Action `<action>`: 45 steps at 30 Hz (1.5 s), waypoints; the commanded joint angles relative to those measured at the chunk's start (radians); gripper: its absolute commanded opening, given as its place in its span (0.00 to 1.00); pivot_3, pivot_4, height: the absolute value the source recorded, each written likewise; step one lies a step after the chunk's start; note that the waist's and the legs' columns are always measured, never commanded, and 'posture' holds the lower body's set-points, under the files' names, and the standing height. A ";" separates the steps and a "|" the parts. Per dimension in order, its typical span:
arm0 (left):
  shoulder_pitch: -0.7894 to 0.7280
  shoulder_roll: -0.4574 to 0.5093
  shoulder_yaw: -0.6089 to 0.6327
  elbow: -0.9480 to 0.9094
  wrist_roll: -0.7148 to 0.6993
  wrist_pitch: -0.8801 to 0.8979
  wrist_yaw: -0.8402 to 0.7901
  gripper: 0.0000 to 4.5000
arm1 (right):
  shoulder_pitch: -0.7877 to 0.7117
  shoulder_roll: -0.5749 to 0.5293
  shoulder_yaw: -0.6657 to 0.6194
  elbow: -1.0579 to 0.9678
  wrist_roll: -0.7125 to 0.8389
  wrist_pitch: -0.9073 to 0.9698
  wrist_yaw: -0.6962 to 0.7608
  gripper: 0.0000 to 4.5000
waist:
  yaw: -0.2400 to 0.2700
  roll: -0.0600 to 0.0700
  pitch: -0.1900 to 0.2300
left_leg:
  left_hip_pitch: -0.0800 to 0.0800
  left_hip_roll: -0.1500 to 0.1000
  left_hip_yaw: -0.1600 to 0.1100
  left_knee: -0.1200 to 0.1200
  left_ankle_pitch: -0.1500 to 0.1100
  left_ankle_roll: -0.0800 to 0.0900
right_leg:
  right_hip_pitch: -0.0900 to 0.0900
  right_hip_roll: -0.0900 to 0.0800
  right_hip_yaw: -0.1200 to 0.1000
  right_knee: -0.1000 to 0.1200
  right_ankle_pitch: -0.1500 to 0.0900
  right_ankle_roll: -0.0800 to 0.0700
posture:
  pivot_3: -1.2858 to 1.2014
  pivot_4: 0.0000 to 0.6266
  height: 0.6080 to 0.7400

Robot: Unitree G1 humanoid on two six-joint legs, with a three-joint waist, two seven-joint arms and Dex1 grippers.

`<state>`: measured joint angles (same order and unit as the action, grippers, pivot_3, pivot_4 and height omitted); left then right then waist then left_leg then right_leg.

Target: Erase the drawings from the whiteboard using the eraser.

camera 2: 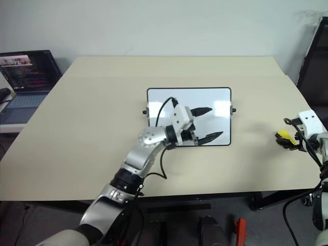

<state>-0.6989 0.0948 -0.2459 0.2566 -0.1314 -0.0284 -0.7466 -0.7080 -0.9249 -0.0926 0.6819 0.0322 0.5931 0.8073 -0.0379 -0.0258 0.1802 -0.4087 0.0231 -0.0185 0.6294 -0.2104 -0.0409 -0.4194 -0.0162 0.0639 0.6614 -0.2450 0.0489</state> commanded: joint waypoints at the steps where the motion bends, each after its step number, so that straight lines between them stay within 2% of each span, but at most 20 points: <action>1: -0.030 0.011 0.157 -0.093 0.000 -0.013 0.193 1.00 | -0.020 0.038 -0.114 -0.183 0.070 -0.046 -0.096 0.99 | -0.007 0.000 0.000 | 0.000 0.000 0.000 0.000 0.000 0.000 | 0.000 0.000 0.001 0.000 0.000 0.000 | 0.52 0.24 1.00; 3: -0.040 0.046 0.262 -0.119 0.003 0.033 0.320 1.00 | -0.011 0.121 -0.161 -0.204 0.108 -0.103 -0.163 0.99 | -0.015 -0.003 0.001 | 0.002 0.001 0.000 0.000 0.000 0.000 | 0.001 0.001 0.001 0.001 0.000 0.000 | 0.52 0.24 1.00; 6: -0.018 0.150 0.389 -0.159 0.015 0.117 0.436 1.00 | 0.032 0.222 -0.158 -0.179 0.090 -0.226 -0.248 0.99 | -0.021 -0.004 0.002 | 0.011 0.003 -0.002 -0.001 0.000 0.000 | 0.011 0.004 0.000 -0.001 0.000 0.000 | 0.52 0.24 1.00; 9: 0.042 0.241 0.450 -0.168 0.042 0.134 0.487 1.00 | 0.034 0.309 -0.204 -0.123 0.127 -0.308 -0.323 0.99 | -0.020 -0.004 0.002 | 0.011 0.003 -0.001 -0.001 0.000 0.000 | 0.011 0.004 0.001 -0.001 0.000 0.000 | 0.52 0.24 1.00; 11: 0.078 0.268 0.473 -0.169 0.062 0.129 0.529 1.00 | 0.028 0.339 -0.210 -0.066 0.119 -0.359 -0.375 0.99 | -0.017 -0.003 0.002 | 0.010 0.002 0.000 -0.001 0.000 0.000 | 0.010 0.001 0.001 -0.001 0.000 0.000 | 0.52 0.24 1.00; 14: 0.092 0.273 0.508 -0.127 0.099 0.168 0.641 1.00 | 0.014 0.385 -0.241 -0.023 0.166 -0.432 -0.385 0.99 | 0.005 -0.004 0.002 | 0.008 0.000 -0.001 0.000 0.000 0.000 | 0.010 -0.001 -0.001 -0.003 0.004 -0.002 | 0.52 0.24 1.00; 18: 0.147 0.269 0.452 -0.061 0.133 0.142 0.631 1.00 | 0.023 0.441 -0.247 0.026 0.193 -0.527 -0.368 0.99 | 0.008 -0.004 0.002 | 0.008 0.000 -0.001 0.000 0.000 0.000 | 0.011 -0.001 -0.001 -0.003 0.004 -0.001 | 0.52 0.24 1.00; 23: 0.206 0.185 0.454 0.081 0.116 0.106 0.691 1.00 | 0.066 0.516 -0.251 0.061 0.226 -0.638 -0.350 0.99 | 0.005 -0.004 0.002 | 0.010 0.000 0.000 0.000 0.000 0.000 | 0.012 -0.001 -0.001 -0.004 0.004 -0.002 | 0.52 0.24 1.00; 30: 0.238 0.136 0.437 0.198 0.126 -0.021 0.718 1.00 | 0.122 0.599 -0.240 0.055 0.223 -0.723 -0.393 0.99 | 0.003 -0.004 0.002 | 0.010 0.001 0.000 0.000 0.000 0.000 | 0.012 -0.001 -0.001 -0.003 0.004 -0.002 | 0.52 0.24 1.00; 35: 0.233 0.118 0.436 0.220 0.109 -0.056 0.711 1.00 | 0.136 0.628 -0.234 0.060 0.210 -0.774 -0.440 0.99 | 0.004 -0.004 0.002 | 0.010 0.000 0.000 0.000 0.000 0.000 | 0.012 -0.001 -0.001 -0.003 0.004 -0.002 | 0.52 0.24 1.00; 41: 0.183 0.139 0.459 0.319 0.074 -0.112 0.671 1.00 | 0.130 0.648 -0.216 0.060 0.157 -0.839 -0.563 0.99 | 0.003 -0.004 0.002 | 0.010 0.000 0.000 0.000 0.000 0.000 | 0.012 -0.001 -0.001 -0.003 0.004 -0.001 | 0.52 0.24 1.00; 45: 0.143 0.142 0.457 0.396 0.065 -0.150 0.662 1.00 | 0.138 0.660 -0.198 0.053 0.157 -0.828 -0.552 0.99 | 0.003 -0.004 0.002 | 0.010 0.000 0.000 0.000 0.000 0.000 | 0.012 -0.001 -0.001 -0.003 0.003 0.000 | 0.52 0.24 1.00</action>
<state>-0.5356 0.2328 0.2076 0.6444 -0.0596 -0.1417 -0.0796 -0.5679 -0.2669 -0.2941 0.7656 0.1866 -0.2189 0.2559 -0.0351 -0.0300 0.1821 -0.3990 0.0234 -0.0184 0.6290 -0.2107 -0.0411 -0.4078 -0.0169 0.0633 0.6583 -0.2426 0.0501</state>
